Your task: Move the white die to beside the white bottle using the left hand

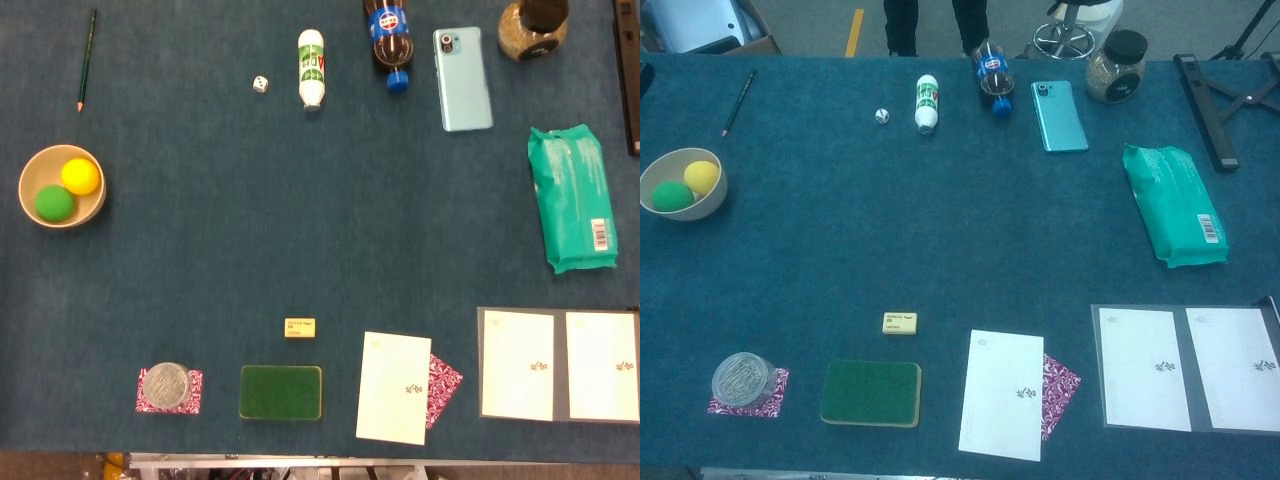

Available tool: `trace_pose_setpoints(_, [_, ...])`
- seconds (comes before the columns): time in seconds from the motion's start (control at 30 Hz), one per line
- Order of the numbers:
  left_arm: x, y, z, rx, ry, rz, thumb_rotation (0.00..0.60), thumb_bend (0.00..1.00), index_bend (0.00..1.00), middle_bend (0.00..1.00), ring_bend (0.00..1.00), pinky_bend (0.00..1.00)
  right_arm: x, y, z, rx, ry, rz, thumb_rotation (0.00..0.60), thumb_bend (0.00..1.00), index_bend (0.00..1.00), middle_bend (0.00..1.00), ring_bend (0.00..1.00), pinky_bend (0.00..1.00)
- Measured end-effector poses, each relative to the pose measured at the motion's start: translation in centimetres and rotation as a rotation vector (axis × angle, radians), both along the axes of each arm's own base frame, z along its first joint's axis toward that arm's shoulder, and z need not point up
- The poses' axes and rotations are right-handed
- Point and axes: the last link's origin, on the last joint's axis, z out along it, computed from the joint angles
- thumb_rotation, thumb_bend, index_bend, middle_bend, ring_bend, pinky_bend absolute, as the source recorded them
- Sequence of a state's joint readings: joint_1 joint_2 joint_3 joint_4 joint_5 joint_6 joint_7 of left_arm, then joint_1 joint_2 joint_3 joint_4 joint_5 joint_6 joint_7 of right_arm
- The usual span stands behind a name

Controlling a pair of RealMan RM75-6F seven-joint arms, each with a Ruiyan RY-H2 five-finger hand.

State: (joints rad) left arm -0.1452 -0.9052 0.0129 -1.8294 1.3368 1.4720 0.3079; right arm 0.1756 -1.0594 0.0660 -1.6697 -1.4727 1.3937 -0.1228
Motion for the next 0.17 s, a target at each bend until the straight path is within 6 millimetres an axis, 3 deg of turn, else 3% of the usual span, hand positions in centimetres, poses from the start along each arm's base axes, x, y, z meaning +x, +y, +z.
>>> trace_pose_setpoints(0.17, [-0.21,-0.22,0.19,0.014,-0.001,0.007,0.600,0.34,0.50,0.44,0.36,0.52,0.11,0.10,-0.18,0.006,-0.001,0.005,0.600,0.17,0.55,0.36,0.30,0.44])
